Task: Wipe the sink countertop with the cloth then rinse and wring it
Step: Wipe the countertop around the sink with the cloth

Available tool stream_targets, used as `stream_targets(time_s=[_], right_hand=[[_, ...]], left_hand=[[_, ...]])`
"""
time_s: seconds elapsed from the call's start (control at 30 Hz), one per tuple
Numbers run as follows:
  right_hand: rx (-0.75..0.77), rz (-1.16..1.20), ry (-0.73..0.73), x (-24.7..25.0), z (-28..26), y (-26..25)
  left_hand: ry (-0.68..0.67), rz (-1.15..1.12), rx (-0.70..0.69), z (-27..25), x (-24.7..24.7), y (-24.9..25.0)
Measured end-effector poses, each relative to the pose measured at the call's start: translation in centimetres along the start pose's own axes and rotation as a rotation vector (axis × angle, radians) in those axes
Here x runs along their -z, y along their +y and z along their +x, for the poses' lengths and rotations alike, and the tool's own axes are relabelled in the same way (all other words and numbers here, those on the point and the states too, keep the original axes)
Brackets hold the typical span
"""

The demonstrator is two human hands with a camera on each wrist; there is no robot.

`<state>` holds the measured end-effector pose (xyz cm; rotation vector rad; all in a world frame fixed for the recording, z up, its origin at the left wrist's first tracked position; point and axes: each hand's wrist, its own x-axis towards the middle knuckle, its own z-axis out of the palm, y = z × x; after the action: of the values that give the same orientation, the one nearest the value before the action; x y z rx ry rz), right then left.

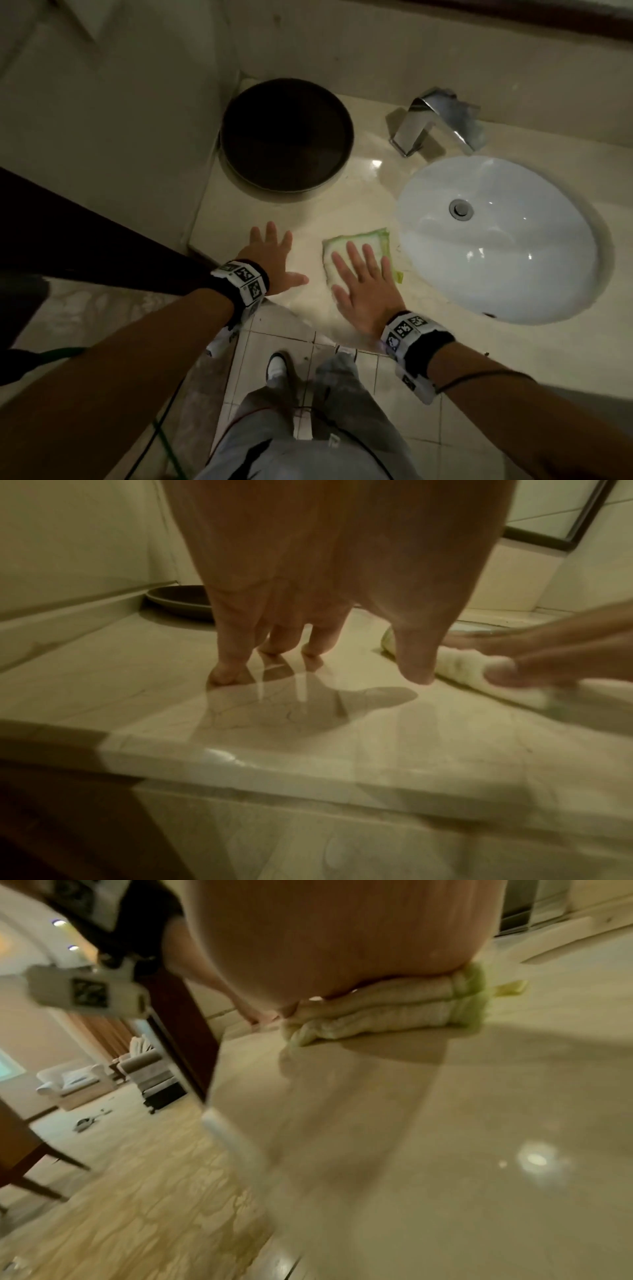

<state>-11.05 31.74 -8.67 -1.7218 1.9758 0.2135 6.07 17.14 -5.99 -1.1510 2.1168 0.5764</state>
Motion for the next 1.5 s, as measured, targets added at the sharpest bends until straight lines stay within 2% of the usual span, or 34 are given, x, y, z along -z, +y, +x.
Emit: stream_targets(time_s=[0.27, 0.4, 0.53, 0.73, 0.93, 1.03, 1.2, 1.3, 1.4, 1.5], right_hand=[[-0.133, 0.051, 0.025, 7.4, 9.2, 7.3], [-0.207, 0.084, -0.008, 10.2, 13.8, 7.7], [-0.214, 0.044, -0.013, 10.3, 14.2, 6.9], [0.006, -0.104, 0.043, 7.3, 11.2, 3.8], [0.356, -0.205, -0.006, 3.2, 5.4, -0.6], [0.403, -0.209, 0.014, 2.7, 4.4, -0.1], [0.484, -0.310, -0.047, 4.7, 6.6, 3.2], [0.388, -0.325, -0.024, 6.5, 8.1, 6.4], [0.235, -0.236, 0.009, 8.5, 10.4, 10.0], [0.094, -0.143, -0.019, 10.3, 12.1, 12.3]], left_hand=[[0.030, 0.042, 0.038, 0.3, -1.0, 0.4], [0.018, 0.021, 0.044, 0.2, -1.1, 0.3], [0.018, 0.014, 0.047, 0.2, -1.1, 0.3], [0.029, 0.000, 0.060, 0.0, -1.1, 0.4], [0.050, -0.047, 0.068, -0.5, -1.0, 0.7], [0.061, -0.071, 0.076, -0.5, -1.1, 0.7], [0.059, -0.074, 0.082, -0.3, -1.2, 0.6], [0.055, -0.066, 0.085, -0.3, -1.2, 0.4], [0.049, -0.056, 0.085, -0.2, -1.3, 0.3], [0.047, -0.049, 0.090, -0.1, -1.3, 0.3]])
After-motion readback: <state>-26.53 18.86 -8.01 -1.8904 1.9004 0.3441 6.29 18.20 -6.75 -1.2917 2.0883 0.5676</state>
